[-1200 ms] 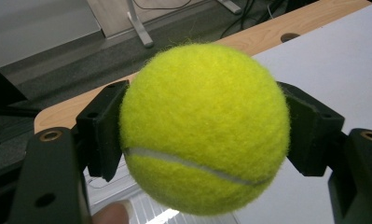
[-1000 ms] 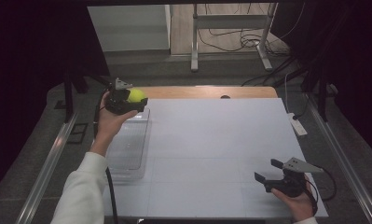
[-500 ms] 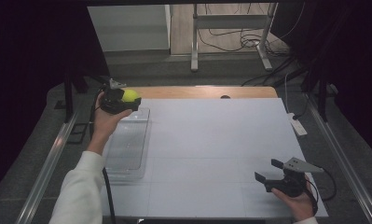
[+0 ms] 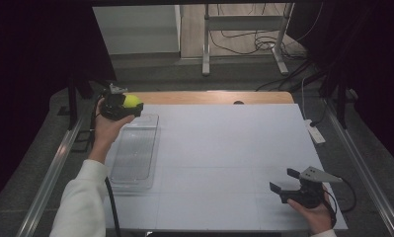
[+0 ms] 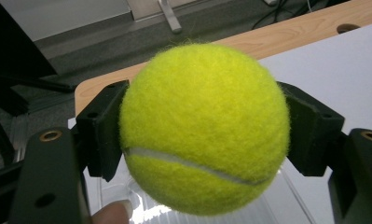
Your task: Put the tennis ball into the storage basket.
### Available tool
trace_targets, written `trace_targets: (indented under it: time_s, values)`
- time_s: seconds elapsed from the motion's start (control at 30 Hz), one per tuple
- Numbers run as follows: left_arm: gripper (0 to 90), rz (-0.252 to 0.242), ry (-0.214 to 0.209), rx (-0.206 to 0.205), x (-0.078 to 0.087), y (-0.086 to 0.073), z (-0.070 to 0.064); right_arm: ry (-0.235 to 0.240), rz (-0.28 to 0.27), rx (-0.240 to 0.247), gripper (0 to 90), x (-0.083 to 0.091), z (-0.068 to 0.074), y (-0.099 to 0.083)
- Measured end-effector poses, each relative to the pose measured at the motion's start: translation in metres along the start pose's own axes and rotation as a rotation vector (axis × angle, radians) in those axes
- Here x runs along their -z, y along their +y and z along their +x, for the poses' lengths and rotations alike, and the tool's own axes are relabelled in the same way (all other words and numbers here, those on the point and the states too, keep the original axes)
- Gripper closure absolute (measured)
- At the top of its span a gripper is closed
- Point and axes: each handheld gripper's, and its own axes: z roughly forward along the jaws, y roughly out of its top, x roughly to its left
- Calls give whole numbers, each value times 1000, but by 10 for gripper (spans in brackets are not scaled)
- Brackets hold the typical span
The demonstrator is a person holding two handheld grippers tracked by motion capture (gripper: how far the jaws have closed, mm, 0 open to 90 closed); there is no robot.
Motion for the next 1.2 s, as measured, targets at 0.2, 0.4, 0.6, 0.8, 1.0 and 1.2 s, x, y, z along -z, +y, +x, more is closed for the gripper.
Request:
trace_targets:
  time_s: [0.2,0.4,0.6,0.8,1.0,1.2]
  values:
    - [263,4,16,18,1,-3,8,0,0,0,99,0,0,0]
    - [263,8,24,28,1,-6,12,-5,0,2,99,0,0,0]
    - [263,30,27,29,-4,-12,15,-2,-1,2,99,0,1,0]
    - [263,54,31,33,-10,-18,18,-3,2,1,99,0,0,0]
    - [263,63,32,32,-11,-19,19,-2,3,1,99,-1,0,0]
    - [263,76,33,35,-15,-21,21,-2,6,3,99,-1,0,0]
